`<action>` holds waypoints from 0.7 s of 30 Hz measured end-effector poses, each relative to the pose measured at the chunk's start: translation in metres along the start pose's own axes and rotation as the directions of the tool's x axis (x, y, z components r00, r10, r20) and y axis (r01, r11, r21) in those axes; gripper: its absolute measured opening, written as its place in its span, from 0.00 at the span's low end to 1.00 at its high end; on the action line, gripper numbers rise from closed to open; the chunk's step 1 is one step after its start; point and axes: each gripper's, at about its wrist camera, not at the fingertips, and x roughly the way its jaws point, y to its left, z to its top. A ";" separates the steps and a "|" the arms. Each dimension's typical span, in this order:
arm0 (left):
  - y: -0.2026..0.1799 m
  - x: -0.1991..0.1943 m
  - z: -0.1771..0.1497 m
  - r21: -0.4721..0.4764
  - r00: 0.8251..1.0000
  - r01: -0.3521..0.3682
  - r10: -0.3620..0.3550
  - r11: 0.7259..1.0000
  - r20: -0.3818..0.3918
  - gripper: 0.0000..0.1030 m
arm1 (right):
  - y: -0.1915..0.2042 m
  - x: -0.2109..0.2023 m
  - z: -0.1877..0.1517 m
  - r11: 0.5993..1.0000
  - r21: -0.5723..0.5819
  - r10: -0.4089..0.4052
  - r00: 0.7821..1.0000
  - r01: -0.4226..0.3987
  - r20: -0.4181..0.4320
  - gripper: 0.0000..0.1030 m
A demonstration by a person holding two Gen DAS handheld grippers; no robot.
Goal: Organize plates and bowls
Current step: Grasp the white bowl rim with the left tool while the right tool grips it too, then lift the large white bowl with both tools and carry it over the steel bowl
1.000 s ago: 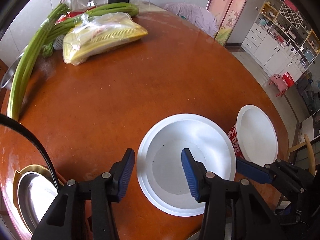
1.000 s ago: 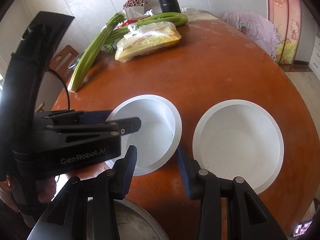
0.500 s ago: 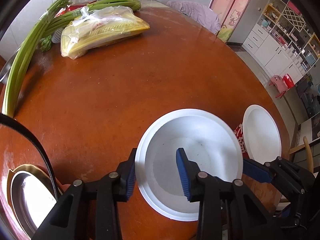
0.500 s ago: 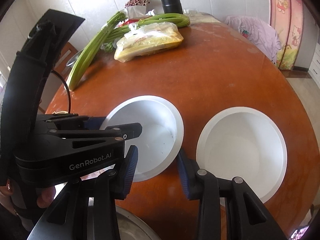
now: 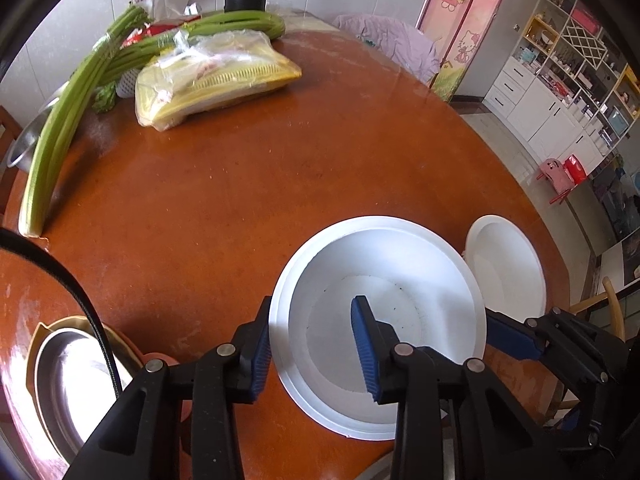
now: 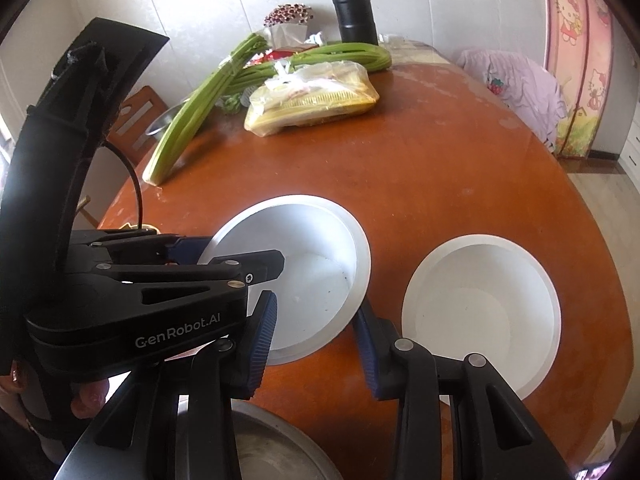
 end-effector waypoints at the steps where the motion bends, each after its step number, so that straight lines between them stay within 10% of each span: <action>1: 0.000 -0.003 -0.001 0.000 1.000 -0.003 0.003 1.000 0.005 0.36 | 0.001 -0.001 0.000 1.000 -0.002 0.002 1.000 -0.002 0.003 0.40; 21: -0.007 -0.045 -0.020 -0.017 0.996 -0.021 0.022 1.000 0.084 0.36 | 0.021 -0.038 -0.011 0.997 -0.075 0.018 0.999 -0.014 0.046 0.40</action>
